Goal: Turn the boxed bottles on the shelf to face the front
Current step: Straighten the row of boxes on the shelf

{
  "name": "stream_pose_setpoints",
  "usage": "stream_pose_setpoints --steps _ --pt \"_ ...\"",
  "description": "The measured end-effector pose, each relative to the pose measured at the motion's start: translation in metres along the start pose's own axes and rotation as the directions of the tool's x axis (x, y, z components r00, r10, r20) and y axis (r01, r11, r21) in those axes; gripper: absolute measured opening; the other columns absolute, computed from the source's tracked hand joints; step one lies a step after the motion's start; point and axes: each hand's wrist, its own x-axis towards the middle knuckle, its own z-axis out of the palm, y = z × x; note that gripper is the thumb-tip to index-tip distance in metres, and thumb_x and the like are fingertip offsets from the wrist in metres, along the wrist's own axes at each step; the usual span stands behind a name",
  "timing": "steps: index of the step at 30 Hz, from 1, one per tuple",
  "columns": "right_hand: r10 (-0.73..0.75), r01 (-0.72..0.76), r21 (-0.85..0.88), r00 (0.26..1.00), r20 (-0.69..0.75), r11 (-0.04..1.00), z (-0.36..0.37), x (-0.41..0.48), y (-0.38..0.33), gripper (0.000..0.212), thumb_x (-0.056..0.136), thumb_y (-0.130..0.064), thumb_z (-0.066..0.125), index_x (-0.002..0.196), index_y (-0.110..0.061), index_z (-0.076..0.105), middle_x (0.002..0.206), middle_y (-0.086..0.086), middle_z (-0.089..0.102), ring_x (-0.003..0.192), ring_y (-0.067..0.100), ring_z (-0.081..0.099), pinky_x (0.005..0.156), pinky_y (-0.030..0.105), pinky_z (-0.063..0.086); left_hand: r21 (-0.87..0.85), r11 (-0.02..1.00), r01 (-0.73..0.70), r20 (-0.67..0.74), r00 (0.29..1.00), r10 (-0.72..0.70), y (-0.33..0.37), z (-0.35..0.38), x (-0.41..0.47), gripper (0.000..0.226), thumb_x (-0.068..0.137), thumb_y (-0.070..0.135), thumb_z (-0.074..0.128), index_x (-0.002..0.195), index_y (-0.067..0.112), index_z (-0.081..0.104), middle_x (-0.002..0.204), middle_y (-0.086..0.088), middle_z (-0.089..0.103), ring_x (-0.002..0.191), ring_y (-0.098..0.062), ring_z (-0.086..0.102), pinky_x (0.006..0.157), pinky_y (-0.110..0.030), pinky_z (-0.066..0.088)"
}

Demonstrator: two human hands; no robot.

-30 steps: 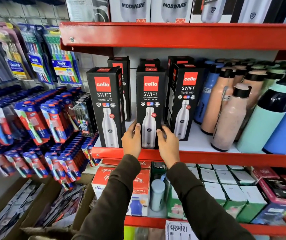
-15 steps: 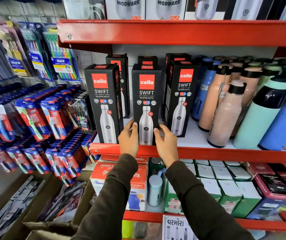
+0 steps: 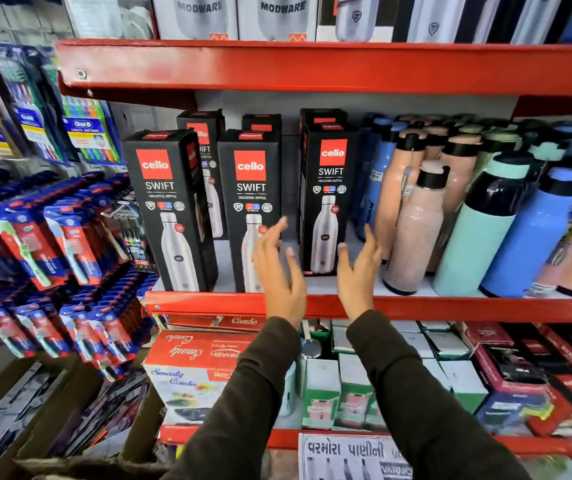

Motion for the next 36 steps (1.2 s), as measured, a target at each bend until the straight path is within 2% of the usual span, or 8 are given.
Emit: stream_pose_setpoints --steps 3,7,10,13,17,21,31,36 --pt "0.084 -0.084 -0.003 0.984 0.157 0.996 -0.005 0.023 0.011 0.063 0.103 -0.021 0.047 0.156 -0.006 0.015 0.164 0.015 0.016 0.153 0.026 0.015 0.122 0.035 0.014 -0.075 0.993 0.092 0.171 0.982 -0.078 0.002 0.028 0.002 0.05 0.104 0.012 0.037 0.153 0.015 0.027 0.157 0.006 0.03 0.149 -0.016 0.026 0.122 -0.04 0.024" --pt "0.141 -0.148 0.008 0.954 0.263 0.989 -0.005 0.038 0.02 0.059 0.104 -0.019 0.041 0.156 -0.005 0.016 0.165 0.014 0.018 0.153 0.025 0.018 0.122 0.032 0.015 -0.026 0.902 0.431 0.31 0.861 -0.403 -0.01 0.052 0.013 0.06 0.106 0.018 0.034 0.156 0.01 0.003 0.166 -0.001 0.001 0.153 -0.012 0.0 0.125 -0.031 0.002" --pt "0.138 -0.152 0.016 0.935 0.327 0.988 -0.005 0.042 0.024 0.057 0.105 -0.019 0.042 0.156 -0.009 0.019 0.164 0.01 0.024 0.149 0.023 0.028 0.118 0.028 0.023 0.033 0.803 0.595 0.363 0.741 -0.565 -0.023 0.06 0.023 0.057 0.107 0.027 0.029 0.156 0.012 0.006 0.167 -0.006 0.005 0.154 -0.018 0.006 0.125 -0.034 0.006" --pt "0.098 -0.11 0.016 0.932 0.35 0.994 -0.001 0.044 0.025 0.053 0.104 -0.012 0.043 0.154 -0.012 0.026 0.154 0.01 0.041 0.134 0.023 0.048 0.096 0.01 0.032 0.074 0.756 0.651 0.356 0.691 -0.63 -0.031 0.066 0.031 0.054 0.107 0.031 0.028 0.156 0.013 0.015 0.164 -0.008 0.019 0.152 -0.023 0.019 0.122 -0.032 0.016" --pt "0.066 -0.071 0.005 0.948 0.312 0.997 0.003 0.043 0.026 0.047 0.103 -0.014 0.046 0.149 -0.01 0.036 0.15 0.012 0.048 0.135 0.027 0.049 0.099 0.018 0.032 0.055 0.743 0.667 0.293 0.701 -0.651 -0.035 0.067 0.032 0.049 0.106 0.027 0.031 0.152 0.011 0.029 0.159 -0.012 0.034 0.147 -0.027 0.031 0.112 -0.024 0.023" --pt "0.036 -0.044 0.029 0.97 0.24 0.999 -0.003 0.037 0.027 0.044 0.102 -0.017 0.049 0.145 -0.014 0.041 0.143 0.009 0.054 0.126 0.027 0.056 0.097 0.023 0.037 0.063 0.761 0.646 0.273 0.722 -0.636 -0.037 0.063 0.025 0.046 0.106 0.027 0.034 0.149 0.011 0.038 0.153 -0.011 0.044 0.142 -0.027 0.038 0.103 -0.019 0.025" --pt "-0.056 0.044 0.059 0.974 0.22 0.997 -0.025 0.007 0.028 0.037 0.102 -0.022 0.049 0.138 -0.022 0.044 0.137 0.005 0.056 0.118 0.023 0.058 0.103 0.037 0.046 0.074 0.802 0.593 0.127 0.792 -0.597 -0.019 0.047 -0.002 0.039 0.103 0.027 0.043 0.138 0.013 0.054 0.138 -0.01 0.059 0.13 -0.025 0.052 0.099 -0.021 0.032" --pt "-0.085 0.071 0.07 0.969 0.233 0.995 -0.031 -0.005 0.027 0.036 0.102 -0.028 0.048 0.136 -0.033 0.042 0.136 0.0 0.055 0.119 0.019 0.056 0.105 0.04 0.046 0.074 0.817 0.572 0.12 0.808 -0.577 -0.011 0.038 -0.011 0.04 0.102 0.03 0.044 0.137 0.014 0.055 0.137 -0.007 0.06 0.128 -0.022 0.053 0.1 -0.021 0.034"
